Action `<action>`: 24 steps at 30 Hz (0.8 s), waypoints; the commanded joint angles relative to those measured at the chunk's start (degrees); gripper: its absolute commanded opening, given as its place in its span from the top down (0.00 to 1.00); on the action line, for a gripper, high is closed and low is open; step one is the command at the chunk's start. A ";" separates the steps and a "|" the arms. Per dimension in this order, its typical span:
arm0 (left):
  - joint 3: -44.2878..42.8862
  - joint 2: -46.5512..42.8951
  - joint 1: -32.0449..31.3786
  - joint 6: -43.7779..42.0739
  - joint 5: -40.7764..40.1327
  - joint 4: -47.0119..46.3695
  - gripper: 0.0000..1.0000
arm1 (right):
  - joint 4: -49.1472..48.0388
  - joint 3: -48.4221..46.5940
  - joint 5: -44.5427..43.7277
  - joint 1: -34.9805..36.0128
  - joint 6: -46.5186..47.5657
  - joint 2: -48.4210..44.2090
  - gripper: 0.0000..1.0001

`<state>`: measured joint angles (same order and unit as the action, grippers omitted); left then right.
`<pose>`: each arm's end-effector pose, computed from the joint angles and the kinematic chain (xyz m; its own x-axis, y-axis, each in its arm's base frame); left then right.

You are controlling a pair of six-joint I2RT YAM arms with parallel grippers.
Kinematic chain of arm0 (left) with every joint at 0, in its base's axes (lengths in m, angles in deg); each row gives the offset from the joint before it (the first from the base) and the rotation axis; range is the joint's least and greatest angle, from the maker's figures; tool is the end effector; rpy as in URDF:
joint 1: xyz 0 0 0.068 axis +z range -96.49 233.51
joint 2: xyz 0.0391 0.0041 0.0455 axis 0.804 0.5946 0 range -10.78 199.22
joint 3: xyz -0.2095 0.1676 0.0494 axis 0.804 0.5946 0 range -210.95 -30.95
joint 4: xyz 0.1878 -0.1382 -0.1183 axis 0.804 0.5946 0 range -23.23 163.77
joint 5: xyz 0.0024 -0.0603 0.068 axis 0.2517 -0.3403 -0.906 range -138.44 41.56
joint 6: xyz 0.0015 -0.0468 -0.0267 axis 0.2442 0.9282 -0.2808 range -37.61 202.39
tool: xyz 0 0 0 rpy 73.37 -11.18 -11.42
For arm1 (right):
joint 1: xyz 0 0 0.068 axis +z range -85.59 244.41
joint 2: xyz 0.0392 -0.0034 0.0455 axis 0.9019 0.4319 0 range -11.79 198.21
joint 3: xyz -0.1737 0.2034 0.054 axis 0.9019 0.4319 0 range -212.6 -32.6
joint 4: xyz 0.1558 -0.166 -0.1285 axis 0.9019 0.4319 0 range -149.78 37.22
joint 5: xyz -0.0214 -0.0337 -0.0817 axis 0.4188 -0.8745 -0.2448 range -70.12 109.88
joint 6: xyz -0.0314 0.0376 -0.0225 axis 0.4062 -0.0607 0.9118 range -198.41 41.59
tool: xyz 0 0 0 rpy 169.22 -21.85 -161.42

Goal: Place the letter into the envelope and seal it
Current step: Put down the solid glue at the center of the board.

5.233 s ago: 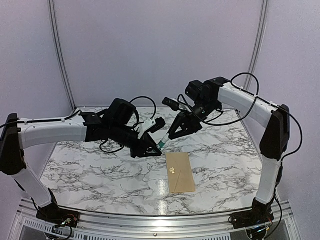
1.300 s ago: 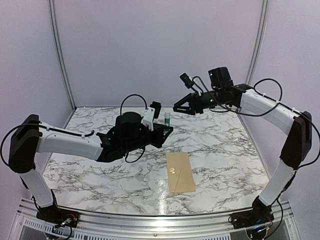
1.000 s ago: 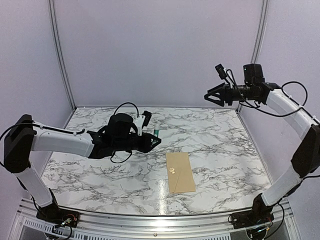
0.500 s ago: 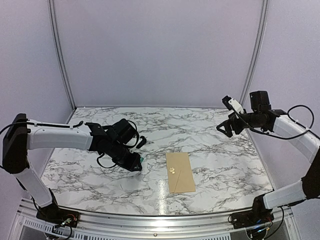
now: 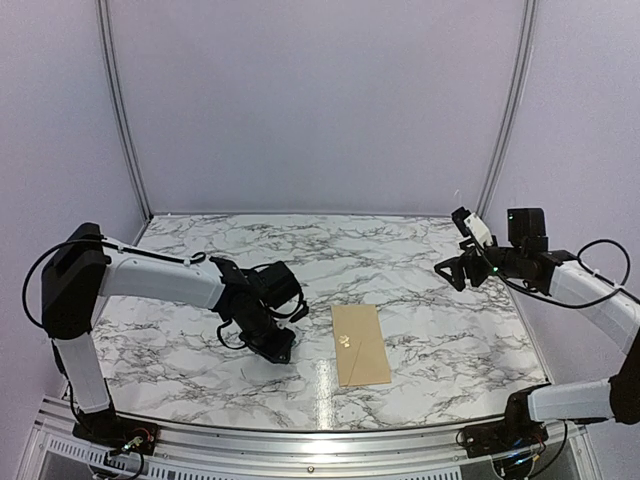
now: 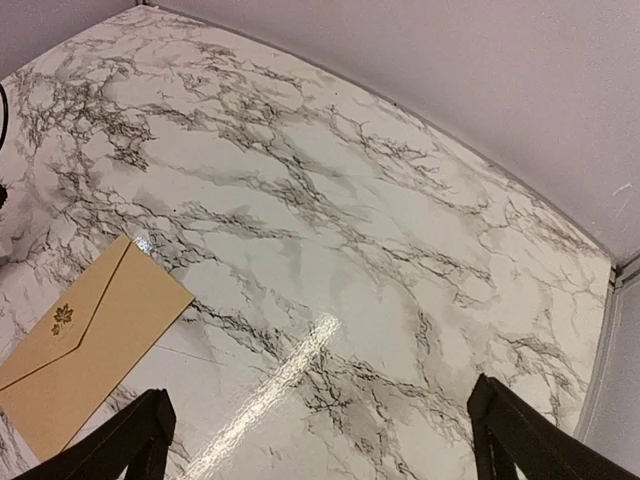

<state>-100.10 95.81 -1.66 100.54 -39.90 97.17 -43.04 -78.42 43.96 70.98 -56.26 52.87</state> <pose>0.2055 -0.3047 0.1641 -0.7654 0.5609 -0.3155 0.6370 0.7298 -0.2482 0.2416 0.0425 0.2679 -0.3717 -0.3893 -0.8428 -0.6200 0.7798 -0.0868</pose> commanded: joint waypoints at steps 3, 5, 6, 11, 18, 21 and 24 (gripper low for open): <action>-2.33 3.42 -0.36 -0.79 -0.75 2.02 0.71 | -3.97 -0.22 1.98 -0.46 -0.09 -1.52 0.01; -2.84 3.90 -0.45 -0.50 -1.69 1.88 0.65 | -3.62 -0.06 2.33 -0.42 0.31 -1.28 0.01; -3.02 4.08 -0.53 -0.50 -1.96 1.83 0.59 | -3.29 -0.06 2.44 -0.42 0.45 -1.15 0.01; -4.29 4.27 -0.68 -1.03 -2.50 1.93 0.53 | -2.54 -0.07 2.89 -0.42 0.77 -1.94 0.01; -5.14 -0.12 -0.73 -2.66 -5.16 1.95 0.03 | -4.34 -0.48 4.27 -0.47 -4.45 -4.82 0.01; -6.11 -4.20 0.12 -3.99 -8.08 2.01 0.01 | -5.62 -1.59 4.66 -0.46 -6.92 -6.64 0.01; -6.85 -8.75 2.45 -4.88 -12.98 1.55 0.01 | -6.94 -3.01 3.51 -0.43 -9.11 -8.10 0.02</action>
<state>-103.96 94.65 -1.64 97.72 -46.31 98.32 -46.41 -77.66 47.72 70.91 -60.74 47.12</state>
